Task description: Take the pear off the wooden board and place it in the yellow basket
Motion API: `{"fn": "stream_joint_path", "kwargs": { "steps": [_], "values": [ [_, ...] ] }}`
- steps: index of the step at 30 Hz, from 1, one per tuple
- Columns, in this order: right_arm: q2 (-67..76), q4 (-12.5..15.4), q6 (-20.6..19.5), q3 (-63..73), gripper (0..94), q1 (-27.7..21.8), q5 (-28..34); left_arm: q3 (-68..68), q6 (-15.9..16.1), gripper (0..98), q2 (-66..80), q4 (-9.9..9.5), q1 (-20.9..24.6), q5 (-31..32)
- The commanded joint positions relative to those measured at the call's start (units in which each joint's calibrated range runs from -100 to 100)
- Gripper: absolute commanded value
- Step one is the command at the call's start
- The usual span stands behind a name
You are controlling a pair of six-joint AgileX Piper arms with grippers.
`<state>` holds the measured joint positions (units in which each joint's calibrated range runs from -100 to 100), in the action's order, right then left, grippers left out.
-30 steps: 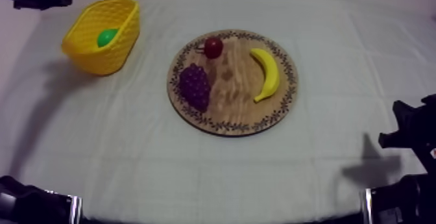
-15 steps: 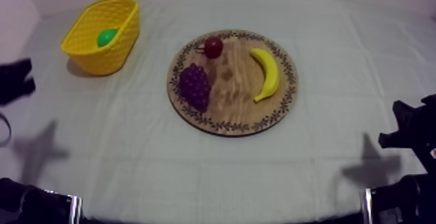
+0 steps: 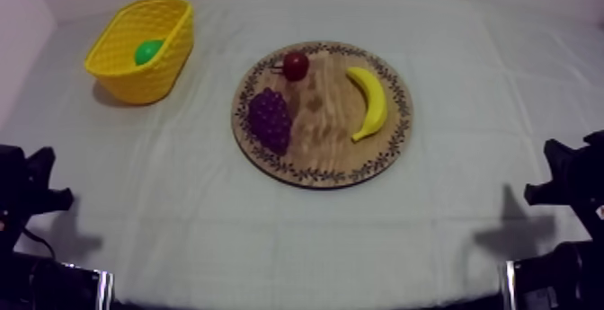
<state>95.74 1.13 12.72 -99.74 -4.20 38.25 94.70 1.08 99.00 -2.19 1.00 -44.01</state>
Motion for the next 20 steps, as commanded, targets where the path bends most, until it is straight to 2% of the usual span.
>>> {"fn": "stream_joint_path", "kwargs": {
  "steps": [1, 4, 5, 7, 9, 15, 20],
  "values": [
    [0.0, 0.0, 0.0, 0.0, 0.3, 0.0, 0.0, 2.5, -5.6, 0.1, 0.1, 0.11, -0.2, 5.7],
    [0.0, 0.0, 0.0, 0.0, 0.3, 0.0, 0.0, 4.3, -14.0, 0.1, 0.1, 0.23, -0.4, 9.8],
    [0.0, 0.0, 0.0, 0.0, 0.3, 0.0, 0.0, 4.6, -15.9, 0.1, 0.1, 0.24, -0.4, 10.3],
    [0.0, 0.0, 0.0, 0.0, 0.3, 0.0, 0.0, 4.9, -17.6, 0.1, 0.1, 0.25, -0.4, 10.8],
    [0.0, 0.0, 0.0, 0.0, 0.3, 0.0, 0.0, 5.0, -17.1, 0.1, 0.1, 0.26, -0.4, 11.0],
    [0.0, 0.0, 0.0, 0.0, 0.3, 0.0, 0.0, 5.2, -13.0, 0.1, 0.1, 0.26, -0.5, 11.2],
    [0.0, 0.0, 0.1, 0.0, 0.3, 0.5, 0.0, 5.2, -12.4, 0.1, 0.1, 0.26, -0.5, 11.3]
  ]
}}
